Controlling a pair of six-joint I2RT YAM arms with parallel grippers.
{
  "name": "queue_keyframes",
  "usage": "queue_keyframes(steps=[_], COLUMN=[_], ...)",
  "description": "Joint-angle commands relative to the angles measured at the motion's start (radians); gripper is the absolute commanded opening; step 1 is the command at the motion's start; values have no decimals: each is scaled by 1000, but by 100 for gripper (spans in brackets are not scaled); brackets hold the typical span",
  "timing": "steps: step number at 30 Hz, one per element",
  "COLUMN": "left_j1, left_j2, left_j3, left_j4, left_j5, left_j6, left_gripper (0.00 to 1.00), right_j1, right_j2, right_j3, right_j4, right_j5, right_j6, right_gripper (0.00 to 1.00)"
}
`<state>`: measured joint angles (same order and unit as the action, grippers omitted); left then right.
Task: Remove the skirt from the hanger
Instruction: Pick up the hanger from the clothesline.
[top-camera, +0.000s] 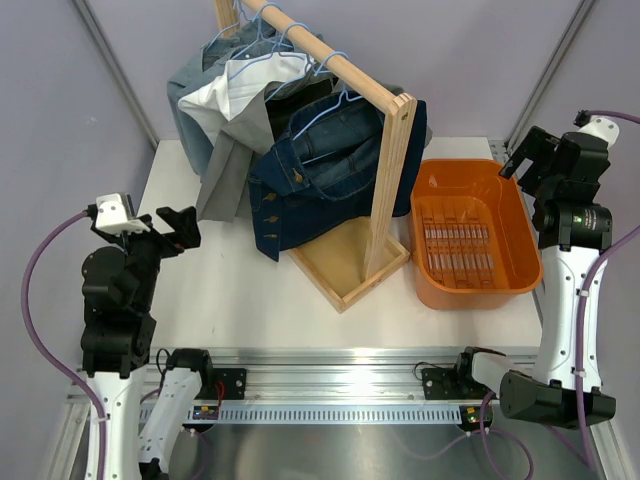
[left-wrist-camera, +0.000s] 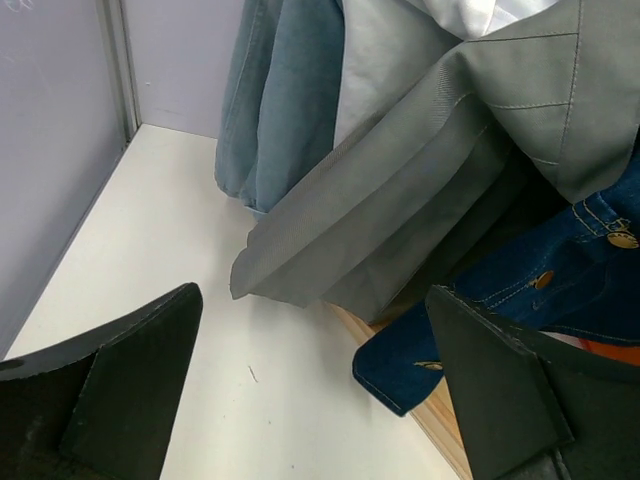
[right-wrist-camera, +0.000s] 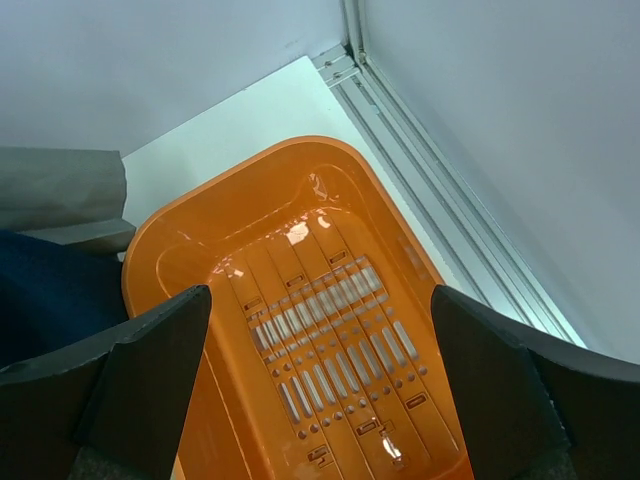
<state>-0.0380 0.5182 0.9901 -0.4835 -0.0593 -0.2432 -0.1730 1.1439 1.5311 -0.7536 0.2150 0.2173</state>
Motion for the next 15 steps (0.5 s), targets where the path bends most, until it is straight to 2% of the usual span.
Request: queue_keyframes(steps=[1,4,5,6,8,9,15], left_j1=[6,6,7,6,7,7,-14], left_j2=[26,60,69,88,140,158,371], left_j3=[54,108,148,169,218,270,526], left_j4=[37,19,11,0,-26,-33,-124], left_j5=[53,53,53,53,128,157,381], left_j6=[1,-13,-16,-19,-18,-21,-33], left_gripper=[99,99,99,99,99,99,99], right_j1=[0,0,0,0,1,3,7], right_j2=[-35,-90,-104,-122,-156,-164,-113], right_j3=[15,-43,-67,-103,-126,-126,-13], right_j4=[51,129,143,148,110,80,-128], right_j5=[-52,-227,-308,-500,-702,-846,-1074], right_j6=[-32,-131,-241,-310,-518,-565,-704], right_gripper=[99,99,100,99,100,100,99])
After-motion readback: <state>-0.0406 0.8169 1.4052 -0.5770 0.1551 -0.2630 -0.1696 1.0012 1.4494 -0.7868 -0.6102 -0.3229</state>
